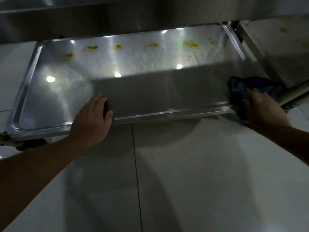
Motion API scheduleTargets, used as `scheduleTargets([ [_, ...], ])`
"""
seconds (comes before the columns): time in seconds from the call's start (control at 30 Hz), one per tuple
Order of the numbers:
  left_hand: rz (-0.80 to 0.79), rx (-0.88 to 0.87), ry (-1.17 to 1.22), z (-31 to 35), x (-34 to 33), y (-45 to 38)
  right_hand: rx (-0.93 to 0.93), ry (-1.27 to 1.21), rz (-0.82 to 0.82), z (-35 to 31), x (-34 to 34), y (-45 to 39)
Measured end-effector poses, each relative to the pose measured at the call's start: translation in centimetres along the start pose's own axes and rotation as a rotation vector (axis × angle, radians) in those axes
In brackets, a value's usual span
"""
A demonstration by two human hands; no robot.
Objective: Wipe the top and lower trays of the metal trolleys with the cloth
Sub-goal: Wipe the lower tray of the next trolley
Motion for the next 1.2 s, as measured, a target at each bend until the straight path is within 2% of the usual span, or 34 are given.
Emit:
scheduleTargets([
  [0.1, -0.019, 0.018, -0.006, 0.0, 0.0, 0.1, -0.103, -0.045, 0.060, -1.7, 0.3, 0.3],
  [0.17, -0.022, 0.024, -0.010, -0.2, 0.0, -0.1, -0.062, -0.108, 0.094, -4.2, 0.7, 1.0],
  [0.33, -0.103, 0.082, 0.007, -0.4, -0.2, -0.5, 0.343, -0.274, -0.022, -15.5, 2.5, 4.1],
  [0.4, -0.132, 0.124, 0.037, -0.2, 0.0, -1.1, 0.589, -0.320, 0.090, -20.2, 5.5, 4.1],
  [0.43, -0.147, 0.149, 0.055, 0.0, 0.1, -1.4, 0.694, -0.321, 0.081, -22.2, 6.6, 3.8],
  [0.5, -0.173, 0.203, 0.092, 0.3, 0.3, -1.7, 0.794, -0.298, -0.130, -25.2, 7.2, 3.0],
  [0.57, -0.188, 0.238, 0.128, 0.9, 1.0, -1.2, 0.784, -0.190, -0.292, -26.6, 6.5, 2.7],
  [0.63, -0.195, 0.241, 0.122, 1.6, 2.2, 0.5, 0.799, -0.088, -0.317, -27.3, 6.4, 3.4],
  [0.73, -0.306, 0.188, 0.093, 3.5, 4.2, 4.7, 0.784, 0.013, -0.433, -28.0, 7.9, 5.7],
  [0.77, -0.330, 0.223, 0.126, 3.9, 5.1, 6.0, 0.777, 0.047, -0.434, -28.0, 8.6, 6.5],
  [0.83, -0.389, 0.298, 0.159, 4.7, 7.1, 8.1, 0.911, 0.135, -0.279, -28.6, 11.0, 8.4],
  [0.87, -0.432, 0.330, 0.155, 5.2, 8.1, 9.3, 0.991, 0.205, -0.254, -28.8, 12.2, 9.5],
  [1.0, -0.620, 0.416, 0.116, 7.2, 14.2, 13.9, 0.923, 0.358, -0.583, -28.4, 16.6, 13.0],
  [1.1, -0.698, 0.486, 0.152, 8.9, 20.6, 17.8, 0.912, 0.410, -0.728, -29.4, 22.4, 16.6],
  [1.2, -0.713, 0.569, 0.190, 10.6, 28.2, 21.2, 0.951, 0.391, -0.803, -31.2, 29.9, 20.2],
])
Point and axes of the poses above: each hand's wrist, its own y-axis away from the middle knuckle, its own x-axis out of the back of the hand, z = x × y, the point moved 4 cm from there along -y, towards the middle knuckle, and after that the axes turned 9 degrees about y, right-handed, at the moved point
